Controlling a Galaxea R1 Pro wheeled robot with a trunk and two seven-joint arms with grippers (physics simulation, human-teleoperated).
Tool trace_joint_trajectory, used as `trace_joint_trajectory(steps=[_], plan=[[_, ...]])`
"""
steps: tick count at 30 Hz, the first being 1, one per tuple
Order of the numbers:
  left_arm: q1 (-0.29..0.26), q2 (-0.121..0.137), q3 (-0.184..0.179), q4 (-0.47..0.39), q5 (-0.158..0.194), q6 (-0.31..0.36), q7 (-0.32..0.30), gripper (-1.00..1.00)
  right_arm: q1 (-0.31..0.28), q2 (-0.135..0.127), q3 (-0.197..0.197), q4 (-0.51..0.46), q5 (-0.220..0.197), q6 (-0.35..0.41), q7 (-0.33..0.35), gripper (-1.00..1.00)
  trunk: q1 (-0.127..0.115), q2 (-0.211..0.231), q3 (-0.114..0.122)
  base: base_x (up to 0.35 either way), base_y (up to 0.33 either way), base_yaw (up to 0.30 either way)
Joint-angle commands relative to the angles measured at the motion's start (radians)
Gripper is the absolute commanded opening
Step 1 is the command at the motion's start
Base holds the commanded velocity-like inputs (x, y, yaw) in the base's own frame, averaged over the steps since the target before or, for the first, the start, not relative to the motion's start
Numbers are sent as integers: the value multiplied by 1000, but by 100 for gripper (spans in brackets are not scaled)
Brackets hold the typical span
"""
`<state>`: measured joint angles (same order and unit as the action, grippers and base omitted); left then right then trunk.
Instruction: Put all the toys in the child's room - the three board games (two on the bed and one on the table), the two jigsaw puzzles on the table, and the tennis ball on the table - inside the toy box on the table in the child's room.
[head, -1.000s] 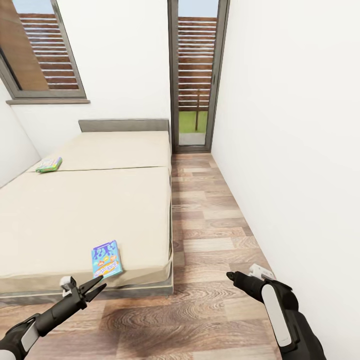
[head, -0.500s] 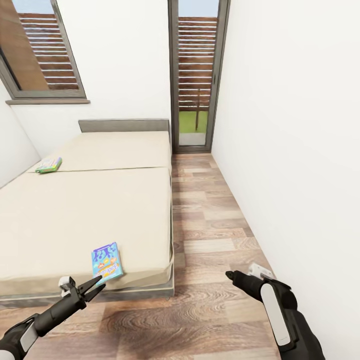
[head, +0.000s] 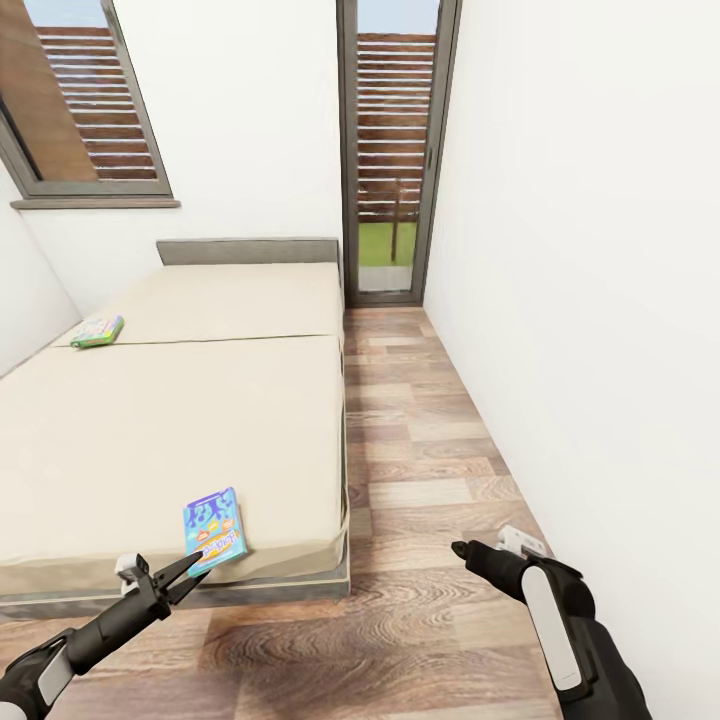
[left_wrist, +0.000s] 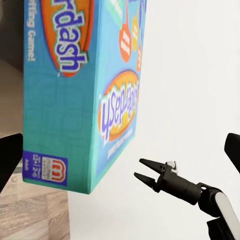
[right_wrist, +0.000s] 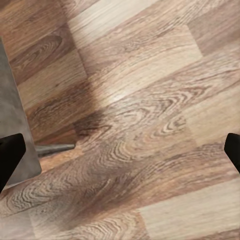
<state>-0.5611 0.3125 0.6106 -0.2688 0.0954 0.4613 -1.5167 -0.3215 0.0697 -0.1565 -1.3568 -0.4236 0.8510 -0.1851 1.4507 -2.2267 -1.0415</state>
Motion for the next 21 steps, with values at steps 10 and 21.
trace_joint_trajectory(steps=[10, 21], plan=[[0, 4, -2, 0, 3, 11, -3, 100, -1, 2, -2, -1, -11, 3, -8, 100, 0, 0, -1, 0, 83, 0], [0, 5, -2, 0, 3, 11, -2, 100, -2, 3, -1, -1, -11, 3, -8, 100, 0, 0, -1, 0, 12, 0]])
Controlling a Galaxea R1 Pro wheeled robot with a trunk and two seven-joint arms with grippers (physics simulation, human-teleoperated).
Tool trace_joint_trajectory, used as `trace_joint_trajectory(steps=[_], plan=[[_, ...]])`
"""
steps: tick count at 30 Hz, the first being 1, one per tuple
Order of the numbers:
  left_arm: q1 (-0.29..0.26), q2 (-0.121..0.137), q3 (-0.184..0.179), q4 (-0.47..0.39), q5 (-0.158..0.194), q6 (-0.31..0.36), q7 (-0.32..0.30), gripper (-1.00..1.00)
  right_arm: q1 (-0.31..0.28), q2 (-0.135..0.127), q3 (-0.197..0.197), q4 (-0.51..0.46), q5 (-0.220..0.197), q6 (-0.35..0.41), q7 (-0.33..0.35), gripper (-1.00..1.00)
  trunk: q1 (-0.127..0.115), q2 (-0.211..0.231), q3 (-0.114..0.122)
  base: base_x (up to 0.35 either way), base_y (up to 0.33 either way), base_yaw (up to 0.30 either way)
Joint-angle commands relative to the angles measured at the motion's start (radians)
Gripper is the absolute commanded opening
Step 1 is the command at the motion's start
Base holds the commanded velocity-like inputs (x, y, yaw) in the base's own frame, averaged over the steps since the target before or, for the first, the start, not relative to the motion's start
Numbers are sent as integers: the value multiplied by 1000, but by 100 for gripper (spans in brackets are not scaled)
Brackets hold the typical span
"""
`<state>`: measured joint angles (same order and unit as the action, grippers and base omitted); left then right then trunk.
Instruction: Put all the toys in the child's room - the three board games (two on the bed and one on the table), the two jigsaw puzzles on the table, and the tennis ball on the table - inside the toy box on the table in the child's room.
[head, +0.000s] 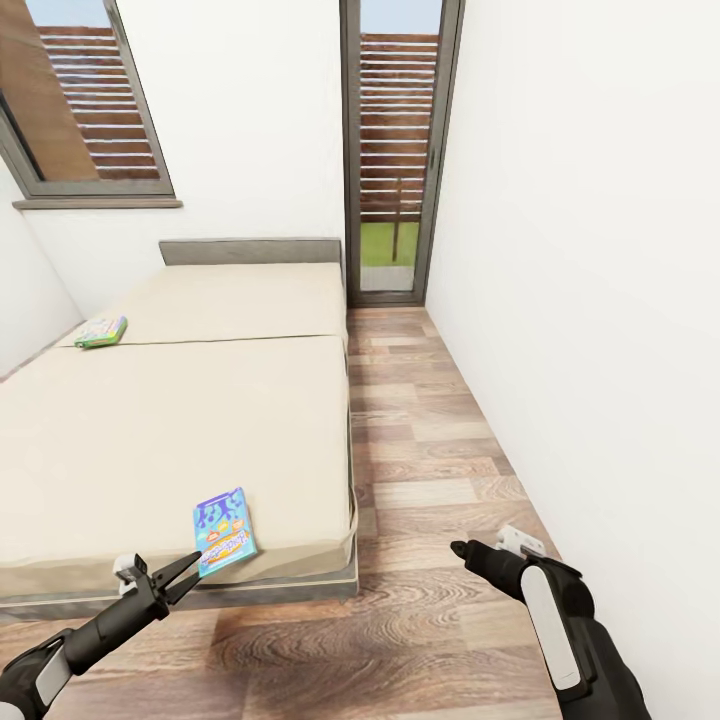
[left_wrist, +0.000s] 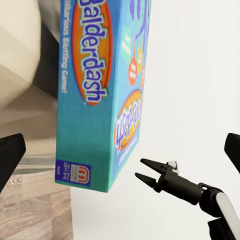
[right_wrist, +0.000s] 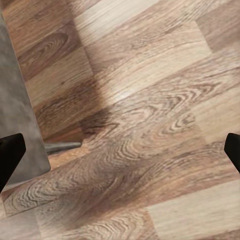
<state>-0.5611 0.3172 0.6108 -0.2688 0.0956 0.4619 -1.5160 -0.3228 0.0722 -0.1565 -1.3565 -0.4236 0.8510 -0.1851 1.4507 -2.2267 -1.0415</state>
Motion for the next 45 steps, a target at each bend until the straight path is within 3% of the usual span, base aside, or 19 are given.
trace_joint_trajectory(steps=[1, 45], plan=[[0, 0, -2, 0, 3, 11, -3, 100, -1, 1, -1, -1, -11, 3, -8, 100, 0, 0, -1, 0, 1, 0], [0, -1, 0, 0, 3, 14, 0, 100, 0, 3, -1, -1, -11, 3, -8, 100, 0, 0, -1, 10, -9, 0]])
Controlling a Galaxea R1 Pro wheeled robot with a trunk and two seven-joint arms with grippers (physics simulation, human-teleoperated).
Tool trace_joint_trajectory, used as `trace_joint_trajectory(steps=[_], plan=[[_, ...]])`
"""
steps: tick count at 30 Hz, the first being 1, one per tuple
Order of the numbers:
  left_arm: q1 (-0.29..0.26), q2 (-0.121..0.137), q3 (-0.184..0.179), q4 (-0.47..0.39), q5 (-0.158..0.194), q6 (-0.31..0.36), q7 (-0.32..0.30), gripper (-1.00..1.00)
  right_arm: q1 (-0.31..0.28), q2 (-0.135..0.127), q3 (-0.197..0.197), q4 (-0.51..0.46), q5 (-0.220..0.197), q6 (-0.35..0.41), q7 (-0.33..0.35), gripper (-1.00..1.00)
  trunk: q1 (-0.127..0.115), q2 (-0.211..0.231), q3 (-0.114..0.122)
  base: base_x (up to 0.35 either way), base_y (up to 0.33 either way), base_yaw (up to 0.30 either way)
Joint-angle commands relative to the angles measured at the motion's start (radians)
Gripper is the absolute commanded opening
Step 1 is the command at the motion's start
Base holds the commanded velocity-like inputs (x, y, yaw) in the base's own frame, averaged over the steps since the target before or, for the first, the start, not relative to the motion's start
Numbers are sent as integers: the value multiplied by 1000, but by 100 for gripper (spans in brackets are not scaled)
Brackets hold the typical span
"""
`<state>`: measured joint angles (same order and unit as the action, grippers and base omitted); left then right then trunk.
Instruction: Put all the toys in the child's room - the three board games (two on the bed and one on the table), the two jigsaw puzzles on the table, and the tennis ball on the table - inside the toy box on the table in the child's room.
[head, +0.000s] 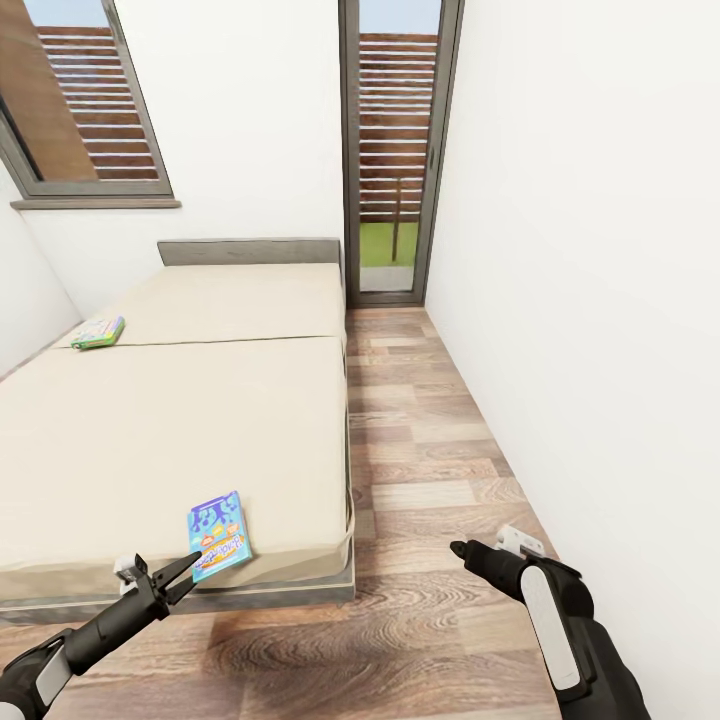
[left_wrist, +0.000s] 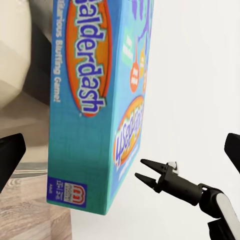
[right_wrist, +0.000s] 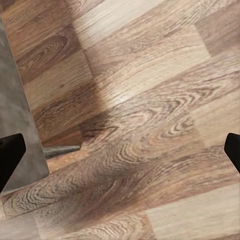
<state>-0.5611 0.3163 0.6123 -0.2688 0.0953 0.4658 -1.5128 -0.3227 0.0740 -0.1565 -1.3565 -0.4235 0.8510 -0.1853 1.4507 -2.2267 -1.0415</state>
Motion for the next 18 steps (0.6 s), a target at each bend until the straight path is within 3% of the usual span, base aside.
trace_joint_trajectory(steps=[1, 18], plan=[[0, 1, -2, 0, 3, 10, -3, -100, -1, 1, -1, -1, -11, 3, -8, 100, 0, 0, -1, 0, 0, 0], [0, 0, -2, 0, 3, 10, -3, -100, -1, 1, -1, 2, -11, 3, -9, 100, 0, 0, -1, 0, 0, 0]])
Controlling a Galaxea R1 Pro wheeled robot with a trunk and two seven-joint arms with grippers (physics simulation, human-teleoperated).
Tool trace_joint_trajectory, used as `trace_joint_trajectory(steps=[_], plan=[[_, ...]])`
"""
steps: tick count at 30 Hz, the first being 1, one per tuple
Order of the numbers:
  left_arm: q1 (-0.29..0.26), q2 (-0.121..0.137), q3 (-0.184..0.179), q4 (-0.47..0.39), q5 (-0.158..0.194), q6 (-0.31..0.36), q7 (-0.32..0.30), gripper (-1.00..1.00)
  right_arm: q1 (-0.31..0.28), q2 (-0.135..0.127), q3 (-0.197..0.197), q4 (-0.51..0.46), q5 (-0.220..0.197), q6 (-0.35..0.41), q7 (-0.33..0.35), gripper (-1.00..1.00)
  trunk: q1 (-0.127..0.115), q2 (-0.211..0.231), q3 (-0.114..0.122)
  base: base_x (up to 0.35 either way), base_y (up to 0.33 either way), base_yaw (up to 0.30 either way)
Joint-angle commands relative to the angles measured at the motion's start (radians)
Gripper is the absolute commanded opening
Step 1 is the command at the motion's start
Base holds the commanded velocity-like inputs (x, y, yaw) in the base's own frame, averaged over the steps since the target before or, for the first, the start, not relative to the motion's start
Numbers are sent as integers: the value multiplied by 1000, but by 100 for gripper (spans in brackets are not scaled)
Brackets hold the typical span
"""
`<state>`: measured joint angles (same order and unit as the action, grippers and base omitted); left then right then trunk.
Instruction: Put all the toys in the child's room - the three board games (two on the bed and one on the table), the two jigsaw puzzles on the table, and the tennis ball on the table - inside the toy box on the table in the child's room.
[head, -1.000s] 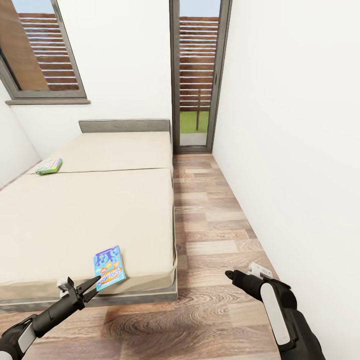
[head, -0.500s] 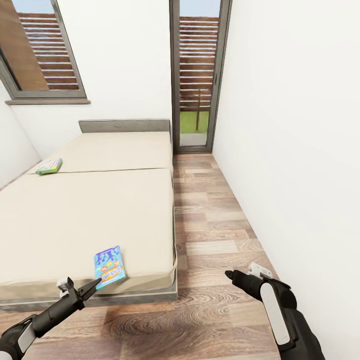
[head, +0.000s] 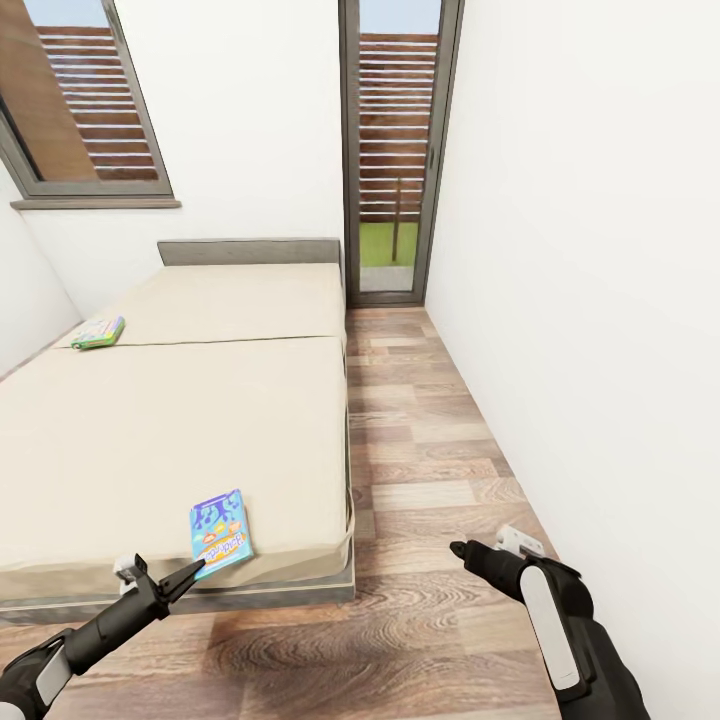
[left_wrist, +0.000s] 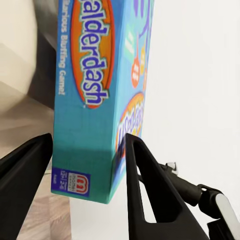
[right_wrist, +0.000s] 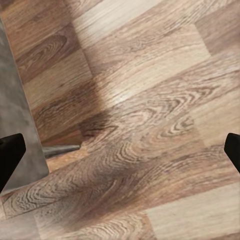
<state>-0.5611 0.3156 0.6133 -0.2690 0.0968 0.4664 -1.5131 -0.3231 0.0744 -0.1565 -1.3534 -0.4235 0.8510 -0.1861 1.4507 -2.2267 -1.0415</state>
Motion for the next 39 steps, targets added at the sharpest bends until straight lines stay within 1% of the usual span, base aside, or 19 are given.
trace_joint_trajectory(steps=[1, 9, 10, 13, 19, 21, 22, 23, 26, 32, 39], plan=[[0, 0, -3, 1, 1, 9, -2, -100, -1, 1, -1, 1, -11, 3, -8, 100, 0, 0, -1, 0, 0, 0], [0, 1, -4, 1, 1, 6, -5, -100, -1, 1, -1, 3, -11, 3, -8, 100, 0, 0, -1, 0, 0, 0], [0, 6, -3, 0, 3, 6, -10, -100, -1, 1, -1, 3, -11, 3, -8, 100, -4, 7, 2, 0, 0, 0], [0, 6, -3, -1, 3, 8, -12, -100, -1, 2, -1, 3, -10, 3, -7, 100, -15, 28, 12, 0, 0, 0], [0, 6, -3, -1, 3, 9, -37, -100, -1, 3, 2, 1, -9, -6, -7, 100, -38, 70, 30, 0, 0, 0], [0, 6, -3, -1, 3, 9, -39, -100, 0, 1, 25, 2, -11, -36, -6, 100, -46, 84, 37, 0, 0, 0], [0, 6, -3, -1, 3, 9, -40, -100, 0, -3, 54, 2, -11, -55, -6, 100, -50, 91, 40, 0, 0, 0], [0, 6, -3, -1, 3, 9, -40, -100, 0, -4, 72, 3, -11, -62, -6, 100, -54, 98, 43, 0, 0, 0], [0, 6, -3, -1, 3, 9, -40, -100, 0, -5, 97, 3, -11, -72, -7, 100, -65, 119, 52, 0, 0, 0], [0, 6, -3, -2, 3, 8, -38, -100, 1, -6, 108, 3, -11, -77, -7, 100, -88, 161, 71, 0, 0, 0], [0, 6, -3, -2, 3, 7, -38, -100, -1, 3, 112, -2, -11, -76, -12, 100, -115, 210, 93, 0, 0, 0]])
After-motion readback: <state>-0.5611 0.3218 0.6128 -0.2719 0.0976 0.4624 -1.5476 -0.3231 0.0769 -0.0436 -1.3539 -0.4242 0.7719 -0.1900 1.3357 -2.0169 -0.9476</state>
